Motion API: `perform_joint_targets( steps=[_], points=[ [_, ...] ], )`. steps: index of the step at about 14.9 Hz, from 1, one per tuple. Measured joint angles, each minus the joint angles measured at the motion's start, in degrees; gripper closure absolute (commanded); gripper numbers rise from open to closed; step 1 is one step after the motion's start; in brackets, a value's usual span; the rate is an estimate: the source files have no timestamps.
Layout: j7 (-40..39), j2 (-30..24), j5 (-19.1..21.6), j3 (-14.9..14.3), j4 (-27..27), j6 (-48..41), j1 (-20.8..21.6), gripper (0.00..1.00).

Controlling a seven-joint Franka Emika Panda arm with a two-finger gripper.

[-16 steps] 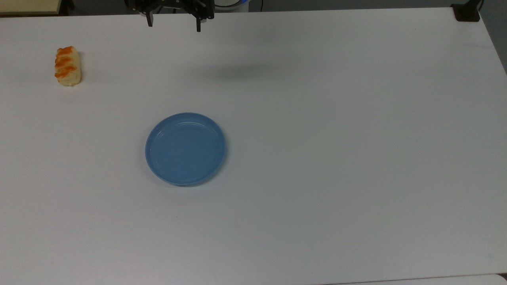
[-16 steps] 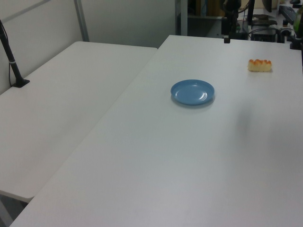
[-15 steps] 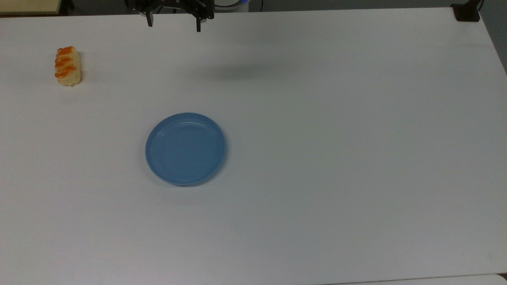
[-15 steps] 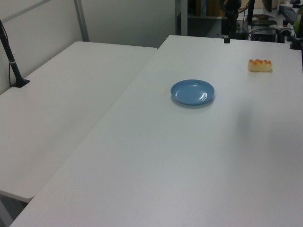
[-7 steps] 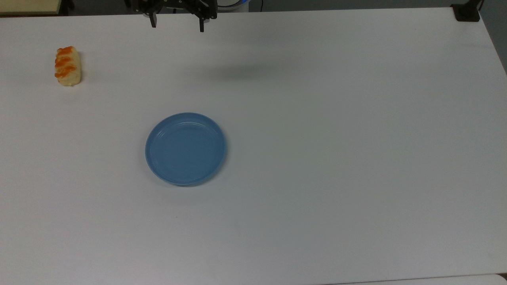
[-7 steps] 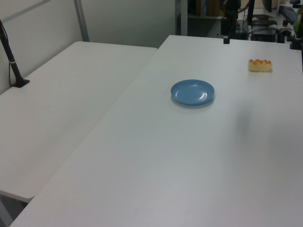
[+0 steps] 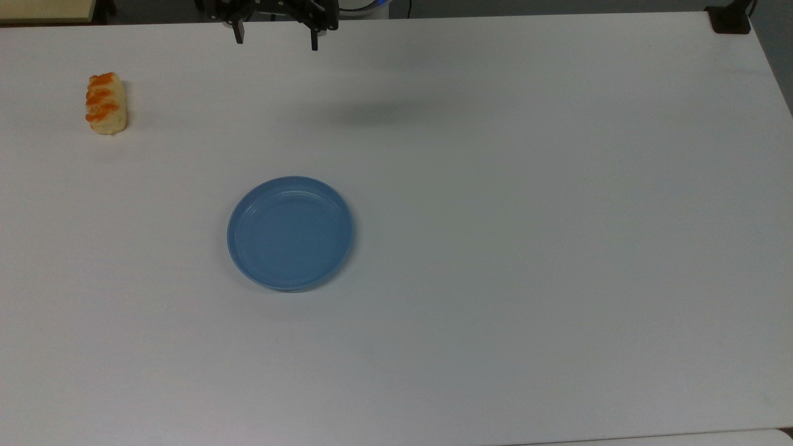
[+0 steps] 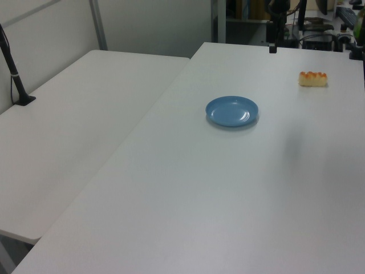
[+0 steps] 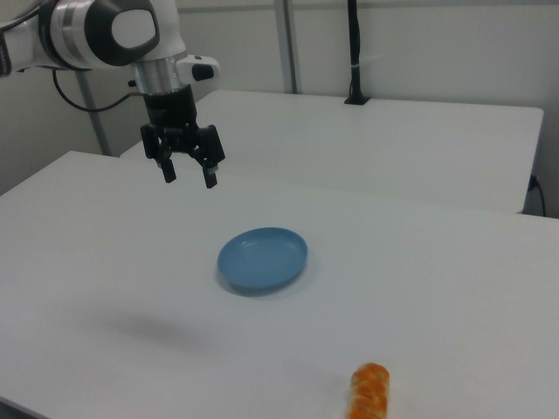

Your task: Put the bread onto the plate

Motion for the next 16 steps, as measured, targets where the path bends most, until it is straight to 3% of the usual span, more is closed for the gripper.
perform_joint_targets(
  steps=[3,5,9,12,16],
  points=[
    [-6.43,0.59,0.01,-4.38,-0.33,0.63,-0.42,0.00],
    [-11.72,1.47,0.02,-9.43,-2.15,4.40,-0.81,0.00],
    [-25.36,3.35,-0.12,-19.79,-9.64,13.94,-1.72,0.00],
    [-33.04,5.17,-1.01,-25.61,-15.58,21.40,-1.81,0.00],
    [-38.67,8.98,-1.69,-29.73,-19.64,29.68,-2.09,0.00]
  ],
)
